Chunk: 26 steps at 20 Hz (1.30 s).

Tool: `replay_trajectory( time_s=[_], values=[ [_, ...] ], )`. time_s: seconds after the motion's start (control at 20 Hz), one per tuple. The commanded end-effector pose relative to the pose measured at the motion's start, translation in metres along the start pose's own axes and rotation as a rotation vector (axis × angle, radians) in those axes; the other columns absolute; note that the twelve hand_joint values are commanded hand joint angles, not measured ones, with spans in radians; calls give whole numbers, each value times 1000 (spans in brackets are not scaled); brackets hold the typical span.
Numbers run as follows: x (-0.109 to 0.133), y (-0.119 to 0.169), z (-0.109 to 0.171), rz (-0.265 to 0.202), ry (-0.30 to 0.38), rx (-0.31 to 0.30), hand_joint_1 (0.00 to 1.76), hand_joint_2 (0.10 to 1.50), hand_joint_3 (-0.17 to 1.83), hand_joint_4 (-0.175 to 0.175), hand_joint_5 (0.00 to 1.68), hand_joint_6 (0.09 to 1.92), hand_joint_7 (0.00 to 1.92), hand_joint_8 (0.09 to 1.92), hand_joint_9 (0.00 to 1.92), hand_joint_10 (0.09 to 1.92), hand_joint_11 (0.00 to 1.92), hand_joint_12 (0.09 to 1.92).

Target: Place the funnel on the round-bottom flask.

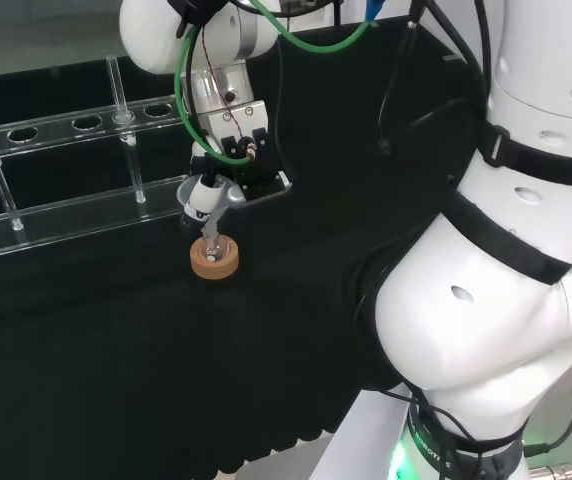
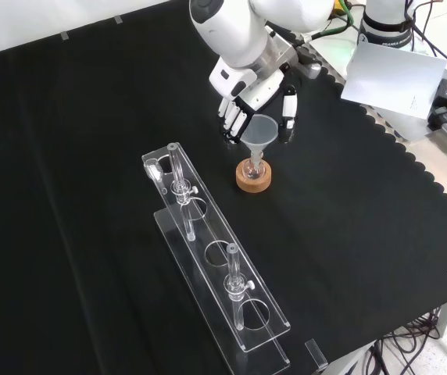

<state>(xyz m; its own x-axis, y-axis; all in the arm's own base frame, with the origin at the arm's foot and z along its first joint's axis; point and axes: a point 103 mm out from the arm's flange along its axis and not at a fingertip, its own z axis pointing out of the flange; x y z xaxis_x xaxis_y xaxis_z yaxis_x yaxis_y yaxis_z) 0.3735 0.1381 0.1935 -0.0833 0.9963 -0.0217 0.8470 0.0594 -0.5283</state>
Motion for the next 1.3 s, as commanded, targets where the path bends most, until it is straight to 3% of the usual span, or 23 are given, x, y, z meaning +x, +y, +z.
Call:
replay_trajectory(
  time_s=[0.05, 0.45, 0.85, 1.1, 1.3],
  values=[
    [-1, 0, 1, -11, -3, 18, 756, 992, -175, -52, 400, 382, 210, 739, 498, 663, 393, 1394],
    [1, -2, 1, -30, -7, 26, 699, 923, -175, -49, 314, 137, 14, 675, 268, 761, 289, 1444],
    [4, -4, 1, -47, -21, 50, 635, 890, -175, -46, 264, 87, 0, 470, 163, 801, 225, 1470],
    [1, -13, -7, -54, -13, -39, 570, 862, -174, -45, 206, 87, 0, 211, 15, 837, 126, 1509],
    [-8, -23, -22, -45, -9, -96, 561, 856, -173, -47, 202, 87, 0, 228, 10, 851, 115, 1522]
  ],
)
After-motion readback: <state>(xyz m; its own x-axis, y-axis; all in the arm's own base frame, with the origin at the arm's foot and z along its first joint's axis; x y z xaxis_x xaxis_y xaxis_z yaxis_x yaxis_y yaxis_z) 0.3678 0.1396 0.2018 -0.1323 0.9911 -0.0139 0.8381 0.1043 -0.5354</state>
